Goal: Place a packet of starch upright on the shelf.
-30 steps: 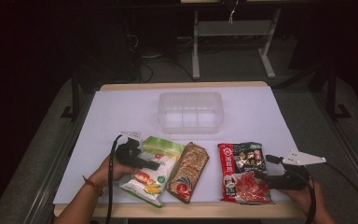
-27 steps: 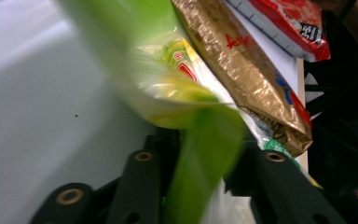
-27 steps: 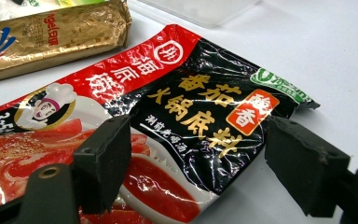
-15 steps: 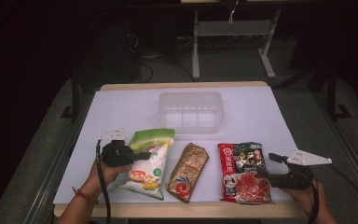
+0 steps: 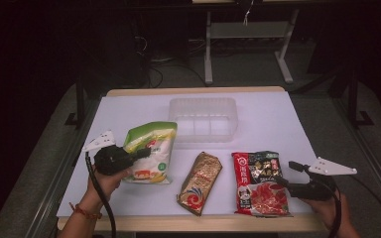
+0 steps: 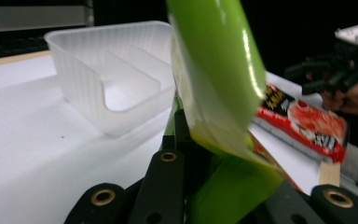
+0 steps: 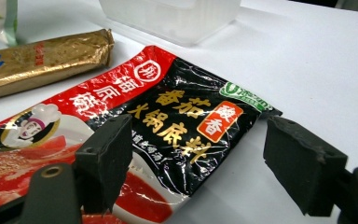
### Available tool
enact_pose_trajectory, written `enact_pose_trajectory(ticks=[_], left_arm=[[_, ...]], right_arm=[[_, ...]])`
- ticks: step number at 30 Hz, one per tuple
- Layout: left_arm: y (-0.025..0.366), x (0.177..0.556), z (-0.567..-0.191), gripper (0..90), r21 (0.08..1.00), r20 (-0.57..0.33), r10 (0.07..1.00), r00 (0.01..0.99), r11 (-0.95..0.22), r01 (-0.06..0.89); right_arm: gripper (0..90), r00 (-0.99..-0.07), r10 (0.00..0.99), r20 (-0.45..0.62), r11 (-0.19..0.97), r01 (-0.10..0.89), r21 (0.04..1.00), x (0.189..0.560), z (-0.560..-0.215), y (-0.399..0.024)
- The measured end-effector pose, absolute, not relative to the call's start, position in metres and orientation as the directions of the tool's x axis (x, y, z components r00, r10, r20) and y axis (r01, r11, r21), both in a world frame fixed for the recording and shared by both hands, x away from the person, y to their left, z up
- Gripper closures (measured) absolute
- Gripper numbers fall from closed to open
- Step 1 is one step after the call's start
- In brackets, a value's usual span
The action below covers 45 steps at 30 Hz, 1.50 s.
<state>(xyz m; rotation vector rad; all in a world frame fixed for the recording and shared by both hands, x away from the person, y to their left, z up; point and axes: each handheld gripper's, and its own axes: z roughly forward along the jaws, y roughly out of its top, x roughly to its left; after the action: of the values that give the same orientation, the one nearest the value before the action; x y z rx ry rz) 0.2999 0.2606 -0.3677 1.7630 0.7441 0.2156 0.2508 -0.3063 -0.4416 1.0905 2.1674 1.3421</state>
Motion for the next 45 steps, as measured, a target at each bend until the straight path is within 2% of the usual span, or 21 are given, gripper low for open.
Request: enact_pose_trajectory(ticks=[4, 20, 23, 39, 41, 43, 45], left_arm=[[0.26, 0.297, -0.361, 85.9, 0.929, -0.218, 0.62, 0.754, -0.105, 0.355], [0.241, 0.305, -0.343, 86.4, 0.952, -0.209, 0.66, 0.722, -0.032, 0.305], [0.239, 0.311, -0.34, 86.4, 0.949, -0.23, 0.665, 0.711, -0.008, 0.315], [0.203, 0.342, -0.311, 89.1, 0.974, -0.182, 0.697, 0.694, 0.031, 0.225], [0.197, 0.35, -0.312, 89.2, 0.969, -0.208, 0.696, 0.688, 0.051, 0.241], [0.189, 0.355, -0.314, 89.5, 0.973, -0.183, 0.703, 0.687, 0.03, 0.229], [0.183, 0.361, -0.317, 89.7, 0.969, -0.201, 0.692, 0.693, 0.037, 0.245]], right_arm=[[23.6, -0.631, 0.77, 0.089, 0.243, 0.42, 0.874, 0.251, -0.442, -0.307], [23.6, -0.614, 0.784, 0.091, 0.232, 0.427, 0.874, 0.251, -0.443, -0.309], [23.6, -0.612, 0.786, 0.092, 0.231, 0.428, 0.874, 0.251, -0.444, -0.31], [23.6, -0.616, 0.783, 0.082, 0.248, 0.431, 0.868, 0.252, -0.445, -0.308], [23.6, -0.619, 0.781, 0.082, 0.25, 0.43, 0.867, 0.252, -0.445, -0.307], [23.8, -0.627, 0.775, 0.083, 0.254, 0.429, 0.867, 0.252, -0.445, -0.306], [25.8, -0.632, 0.77, 0.087, 0.256, 0.432, 0.865, 0.252, -0.445, -0.306]])
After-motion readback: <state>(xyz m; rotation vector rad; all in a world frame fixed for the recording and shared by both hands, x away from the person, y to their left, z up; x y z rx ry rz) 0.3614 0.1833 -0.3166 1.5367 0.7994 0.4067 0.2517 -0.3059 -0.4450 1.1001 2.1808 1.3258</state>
